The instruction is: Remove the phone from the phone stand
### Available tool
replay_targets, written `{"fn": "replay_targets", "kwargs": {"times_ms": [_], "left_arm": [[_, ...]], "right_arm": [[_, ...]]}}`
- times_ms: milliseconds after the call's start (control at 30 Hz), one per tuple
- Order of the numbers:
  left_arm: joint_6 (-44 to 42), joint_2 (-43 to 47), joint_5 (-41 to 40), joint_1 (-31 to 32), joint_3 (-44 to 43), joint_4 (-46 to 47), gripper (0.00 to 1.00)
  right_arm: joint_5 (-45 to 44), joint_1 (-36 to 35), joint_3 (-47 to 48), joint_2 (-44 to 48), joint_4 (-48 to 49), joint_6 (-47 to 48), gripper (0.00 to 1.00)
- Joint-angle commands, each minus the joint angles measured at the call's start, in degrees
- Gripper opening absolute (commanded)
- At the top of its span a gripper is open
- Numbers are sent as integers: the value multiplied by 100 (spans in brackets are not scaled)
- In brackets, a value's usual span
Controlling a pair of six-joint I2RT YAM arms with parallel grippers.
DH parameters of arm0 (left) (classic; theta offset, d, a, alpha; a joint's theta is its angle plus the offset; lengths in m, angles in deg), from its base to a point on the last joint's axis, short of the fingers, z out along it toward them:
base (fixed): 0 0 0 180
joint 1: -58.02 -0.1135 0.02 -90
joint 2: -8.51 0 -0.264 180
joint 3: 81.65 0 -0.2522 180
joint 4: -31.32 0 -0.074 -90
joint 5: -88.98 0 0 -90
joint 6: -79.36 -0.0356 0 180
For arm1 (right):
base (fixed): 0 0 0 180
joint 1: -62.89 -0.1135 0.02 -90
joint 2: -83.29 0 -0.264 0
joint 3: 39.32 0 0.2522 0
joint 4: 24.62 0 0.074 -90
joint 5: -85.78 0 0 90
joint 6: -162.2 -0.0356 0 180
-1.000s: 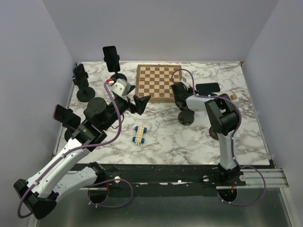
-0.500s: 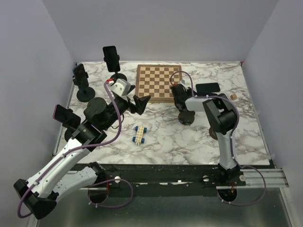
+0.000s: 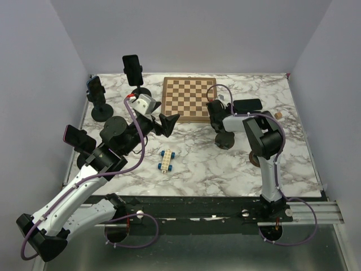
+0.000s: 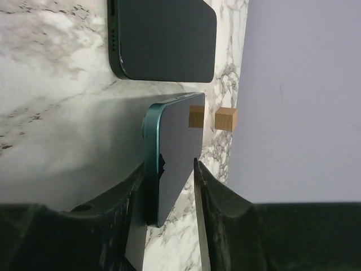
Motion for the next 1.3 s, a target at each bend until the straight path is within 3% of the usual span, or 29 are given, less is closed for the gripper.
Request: {"fn": "replay_targets", "kwargs": {"times_ms": [0,367,767,1067,1100,1133,1267], "left_arm": [[-40,-8,-1,23,-37,100,89],[-41,-68,25,20,-66,80,90],[-58,-137,39,18,-65,82,90],[-166,-126,-361,24,-69,28,91],[-185,-116,-405,25,-90,-10,91],[-217,-77,-432,29,-80,-5,91],[-345,69,-705,21,45,104,92]], "right_arm": [[17,88,208,20,-276,-267,44],[679,88,785,500,-1637,-1390,67],[1695,87,1478,911,-3360,-2504,70],[2723,78,1462,2213,-4328,-4067,70],[2946,82,1420,2409,-4376,-4191,74],[3158,78,1322,2673,-4389,-4334,98],[4453,78,596,3983,-3932,-4947,100]]}}
